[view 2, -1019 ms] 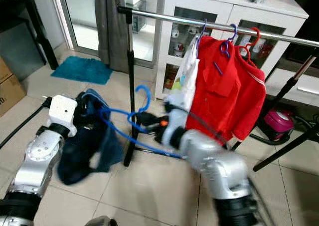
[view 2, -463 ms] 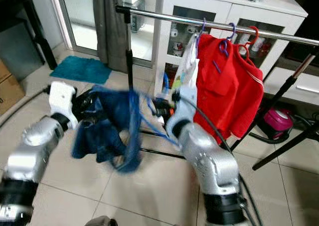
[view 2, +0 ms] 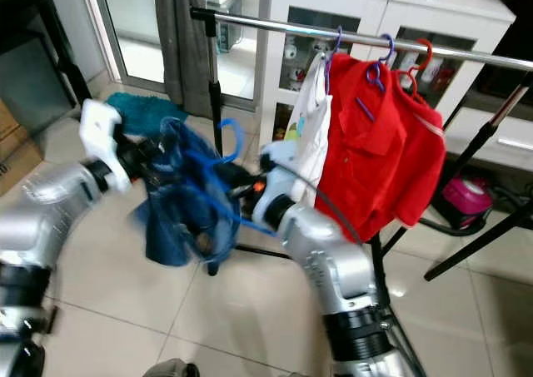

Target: Hang hanger

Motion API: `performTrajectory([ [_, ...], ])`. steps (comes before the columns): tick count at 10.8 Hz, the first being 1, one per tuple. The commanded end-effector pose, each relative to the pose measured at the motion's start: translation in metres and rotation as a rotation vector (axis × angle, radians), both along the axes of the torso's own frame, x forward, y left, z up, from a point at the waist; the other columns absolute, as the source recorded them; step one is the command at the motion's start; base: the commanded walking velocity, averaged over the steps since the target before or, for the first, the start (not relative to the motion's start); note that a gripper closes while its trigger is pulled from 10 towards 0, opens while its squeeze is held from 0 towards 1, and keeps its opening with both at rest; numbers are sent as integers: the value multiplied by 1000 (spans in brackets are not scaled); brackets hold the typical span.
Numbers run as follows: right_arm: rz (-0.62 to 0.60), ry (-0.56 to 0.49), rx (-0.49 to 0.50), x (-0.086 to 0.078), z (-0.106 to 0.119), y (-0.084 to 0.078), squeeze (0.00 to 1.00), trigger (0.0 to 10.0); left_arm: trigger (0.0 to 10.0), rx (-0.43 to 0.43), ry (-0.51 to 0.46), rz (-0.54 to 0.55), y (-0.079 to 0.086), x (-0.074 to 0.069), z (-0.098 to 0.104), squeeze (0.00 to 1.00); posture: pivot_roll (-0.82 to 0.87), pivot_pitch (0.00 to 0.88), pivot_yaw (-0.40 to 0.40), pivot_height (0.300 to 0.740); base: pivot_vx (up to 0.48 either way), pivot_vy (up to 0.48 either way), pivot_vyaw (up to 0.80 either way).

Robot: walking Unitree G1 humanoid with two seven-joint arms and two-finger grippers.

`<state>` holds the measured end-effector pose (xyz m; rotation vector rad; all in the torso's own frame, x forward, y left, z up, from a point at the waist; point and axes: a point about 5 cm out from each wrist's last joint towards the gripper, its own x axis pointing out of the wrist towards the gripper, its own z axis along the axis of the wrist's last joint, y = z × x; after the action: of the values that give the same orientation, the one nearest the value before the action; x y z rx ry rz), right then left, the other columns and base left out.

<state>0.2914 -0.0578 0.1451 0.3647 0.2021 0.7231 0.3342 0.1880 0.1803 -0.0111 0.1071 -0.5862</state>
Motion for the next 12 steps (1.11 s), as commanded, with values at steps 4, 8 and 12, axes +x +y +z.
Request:
performTrajectory([
  [4, -237, -20, 304, 18, 15, -26, 0, 10000, 0, 100, 6, -173, -2, -11, 17, 0, 30, 10, 2, 740, 0, 0, 0],
  [8, -311, 21, 527, 30, 27, -19, 0, 10000, 0, -164, 19, -322, -30, -12, 50, 0, 56, 24, -5, 740, 0, 0, 0],
  [12, -520, 91, 810, 51, 37, -18, 0, 10000, 0, -315, 161, -431, -65, -17, 53, 0, 72, 33, 1, 740, 0, 0, 0],
])
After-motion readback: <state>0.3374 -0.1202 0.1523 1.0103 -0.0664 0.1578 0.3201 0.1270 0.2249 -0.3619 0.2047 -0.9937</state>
